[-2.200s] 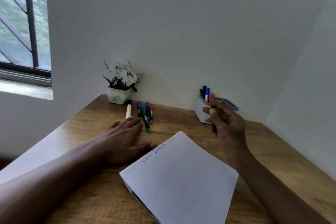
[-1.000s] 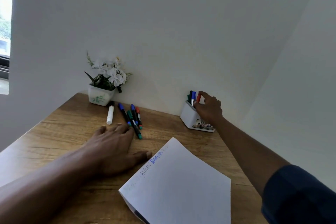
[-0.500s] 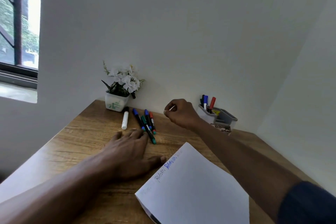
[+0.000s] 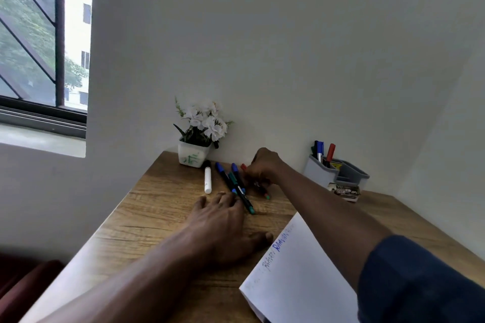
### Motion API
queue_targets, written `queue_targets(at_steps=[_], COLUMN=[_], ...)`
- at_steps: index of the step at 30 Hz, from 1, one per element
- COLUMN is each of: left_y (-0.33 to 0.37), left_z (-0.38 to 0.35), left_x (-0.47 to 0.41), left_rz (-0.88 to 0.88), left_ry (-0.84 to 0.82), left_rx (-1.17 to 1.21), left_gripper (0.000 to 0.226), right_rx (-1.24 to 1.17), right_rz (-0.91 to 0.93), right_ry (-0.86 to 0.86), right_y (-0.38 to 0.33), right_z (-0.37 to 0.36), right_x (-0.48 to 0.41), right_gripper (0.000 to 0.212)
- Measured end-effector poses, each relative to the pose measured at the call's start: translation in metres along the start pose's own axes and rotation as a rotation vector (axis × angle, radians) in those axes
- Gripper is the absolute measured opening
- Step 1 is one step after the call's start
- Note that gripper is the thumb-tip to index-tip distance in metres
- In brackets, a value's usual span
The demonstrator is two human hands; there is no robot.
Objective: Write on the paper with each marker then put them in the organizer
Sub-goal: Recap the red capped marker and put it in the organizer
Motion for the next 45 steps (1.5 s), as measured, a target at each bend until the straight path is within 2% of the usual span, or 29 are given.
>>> queue_targets(at_steps=[3,8,10,14,16,18,20,23,26,30,35,39,45], left_y=[-0.001,0.0,0.001,0.006,0.011,0.015,0.018,0.014,0.013,0.016,0.015,0.016,0.012], left_z=[0.001,0.005,0.009,0.02,0.023,0.024,0.024,0.025,0.026,0.027,0.026,0.03,0.034], left_x=[0.0,0.004,0.007,0.014,0.016,0.018,0.02,0.021,0.019,0.026,0.029,0.033,0.04], left_rz=[-0.015,-0.023,-0.031,-0.144,-0.247,-0.331,-0.392,-0.382,-0.339,-0.345,-0.319,-0.368,-0.296], left_ry=[0.036,0.096,0.201,0.497,0.566,0.589,0.589,0.62,0.626,0.655,0.685,0.705,0.731], left_rx=[0.022,0.053,0.106,0.232,0.274,0.29,0.3,0.373,0.409,0.42,0.45,0.451,0.407], left_gripper=[0.1,0.084,0.072,0.071,0.064,0.048,0.029,0.02,0.02,0.021,0.02,0.018,0.016], right_rx=[-0.058,0.033,0.152,0.277,0.221,0.231,0.225,0.151,0.103,0.001,-0.006,0.019,0.086], right_rz=[0.033,0.337,0.46,0.661,0.795,0.859,0.859,0.873,0.875,0.865,0.876,0.864,0.788], right_ry=[0.101,0.293,0.28,0.188,0.248,0.26,0.284,0.366,0.472,0.47,0.489,0.533,0.458], right_y=[0.007,0.019,0.029,0.045,0.045,0.049,0.054,0.063,0.07,0.072,0.067,0.069,0.076], right_z=[0.013,0.047,0.052,0.049,0.045,0.031,0.017,0.01,0.015,0.015,0.014,0.02,0.036], right_x=[0.014,0.077,0.099,0.143,0.164,0.173,0.173,0.169,0.166,0.174,0.17,0.173,0.177], right_gripper=[0.036,0.029,0.03,0.032,0.032,0.035,0.037,0.031,0.032,0.033,0.032,0.037,0.043])
Point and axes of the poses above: each hand's wrist, its own x-axis away from the middle knuckle, its own z-axis out of the back of the hand, y = z × x, the point moved 3 cm from there along -x, towards the middle knuckle, and after that the axes turned 2 degrees about x, right-handed, at the moved point
